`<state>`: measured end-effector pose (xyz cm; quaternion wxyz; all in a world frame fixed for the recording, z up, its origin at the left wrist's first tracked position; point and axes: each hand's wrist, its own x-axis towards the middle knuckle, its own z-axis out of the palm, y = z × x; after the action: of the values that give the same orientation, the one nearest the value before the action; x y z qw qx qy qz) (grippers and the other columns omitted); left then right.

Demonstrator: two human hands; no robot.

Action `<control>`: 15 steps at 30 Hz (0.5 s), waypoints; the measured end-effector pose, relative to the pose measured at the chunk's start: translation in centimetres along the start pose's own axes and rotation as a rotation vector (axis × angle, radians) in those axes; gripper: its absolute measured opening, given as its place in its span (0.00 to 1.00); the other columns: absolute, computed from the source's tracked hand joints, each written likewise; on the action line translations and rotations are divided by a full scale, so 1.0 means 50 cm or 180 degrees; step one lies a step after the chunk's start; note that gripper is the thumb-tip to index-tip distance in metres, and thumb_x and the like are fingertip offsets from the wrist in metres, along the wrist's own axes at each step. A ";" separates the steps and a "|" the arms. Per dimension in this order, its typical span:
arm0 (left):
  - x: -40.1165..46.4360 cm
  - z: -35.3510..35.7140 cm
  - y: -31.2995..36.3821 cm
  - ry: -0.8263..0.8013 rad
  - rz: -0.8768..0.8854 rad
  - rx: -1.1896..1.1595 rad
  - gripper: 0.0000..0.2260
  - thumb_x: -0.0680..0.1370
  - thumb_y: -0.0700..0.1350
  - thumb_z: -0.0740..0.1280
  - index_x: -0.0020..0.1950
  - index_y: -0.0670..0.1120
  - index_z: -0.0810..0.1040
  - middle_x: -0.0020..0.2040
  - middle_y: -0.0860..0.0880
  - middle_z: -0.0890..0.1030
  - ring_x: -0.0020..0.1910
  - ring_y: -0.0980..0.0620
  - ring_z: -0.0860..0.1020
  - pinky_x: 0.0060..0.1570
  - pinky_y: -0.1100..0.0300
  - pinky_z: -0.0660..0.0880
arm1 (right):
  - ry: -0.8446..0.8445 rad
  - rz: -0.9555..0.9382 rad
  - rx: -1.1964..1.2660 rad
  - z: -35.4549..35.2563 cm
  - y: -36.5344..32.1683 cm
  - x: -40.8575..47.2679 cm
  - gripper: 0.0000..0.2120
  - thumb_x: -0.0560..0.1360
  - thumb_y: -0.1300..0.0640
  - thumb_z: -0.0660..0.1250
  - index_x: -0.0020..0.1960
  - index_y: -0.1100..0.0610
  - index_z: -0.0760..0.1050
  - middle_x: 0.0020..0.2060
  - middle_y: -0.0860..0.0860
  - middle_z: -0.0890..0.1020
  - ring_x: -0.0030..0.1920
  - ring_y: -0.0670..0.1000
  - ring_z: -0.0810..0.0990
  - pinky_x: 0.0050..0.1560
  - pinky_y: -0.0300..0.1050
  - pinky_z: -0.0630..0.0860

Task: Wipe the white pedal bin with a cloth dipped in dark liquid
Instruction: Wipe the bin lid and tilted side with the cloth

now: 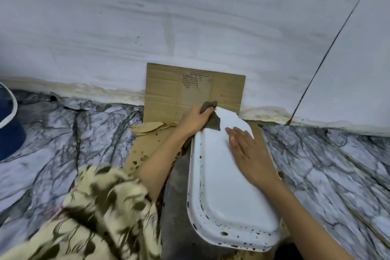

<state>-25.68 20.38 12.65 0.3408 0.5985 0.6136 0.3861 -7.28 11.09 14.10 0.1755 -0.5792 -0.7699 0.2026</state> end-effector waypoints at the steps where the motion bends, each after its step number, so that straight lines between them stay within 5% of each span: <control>1: -0.027 0.000 -0.005 0.0133 0.0154 0.0022 0.10 0.80 0.54 0.59 0.51 0.53 0.78 0.53 0.49 0.81 0.53 0.48 0.78 0.51 0.56 0.71 | 0.0011 -0.0011 0.0021 0.001 0.003 -0.003 0.22 0.81 0.43 0.45 0.74 0.41 0.58 0.75 0.41 0.58 0.76 0.44 0.50 0.76 0.48 0.46; 5: -0.195 -0.012 -0.018 0.0394 0.0821 0.0208 0.14 0.81 0.48 0.60 0.65 0.46 0.75 0.62 0.50 0.77 0.61 0.54 0.74 0.60 0.64 0.67 | 0.0009 0.0031 0.0111 -0.007 0.024 0.000 0.22 0.81 0.43 0.46 0.74 0.42 0.58 0.75 0.41 0.58 0.76 0.43 0.50 0.76 0.48 0.47; 9: -0.347 -0.019 -0.026 0.0117 0.1083 0.0349 0.19 0.80 0.56 0.56 0.68 0.51 0.72 0.67 0.61 0.70 0.65 0.65 0.68 0.66 0.67 0.63 | 0.0034 0.0100 0.0242 -0.011 0.034 -0.009 0.21 0.81 0.43 0.46 0.74 0.41 0.58 0.75 0.40 0.58 0.76 0.42 0.49 0.77 0.48 0.46; 15: -0.193 -0.032 -0.004 0.0357 0.0720 0.0839 0.15 0.81 0.47 0.59 0.63 0.41 0.75 0.59 0.47 0.74 0.59 0.52 0.72 0.58 0.66 0.62 | -0.0052 0.0056 0.0047 -0.001 0.000 0.000 0.22 0.81 0.43 0.45 0.75 0.42 0.57 0.76 0.41 0.56 0.76 0.44 0.49 0.76 0.49 0.45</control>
<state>-26.70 10.65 12.80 0.1791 0.6808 0.6057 0.3709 -7.28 11.08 14.13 0.1717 -0.5829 -0.7647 0.2146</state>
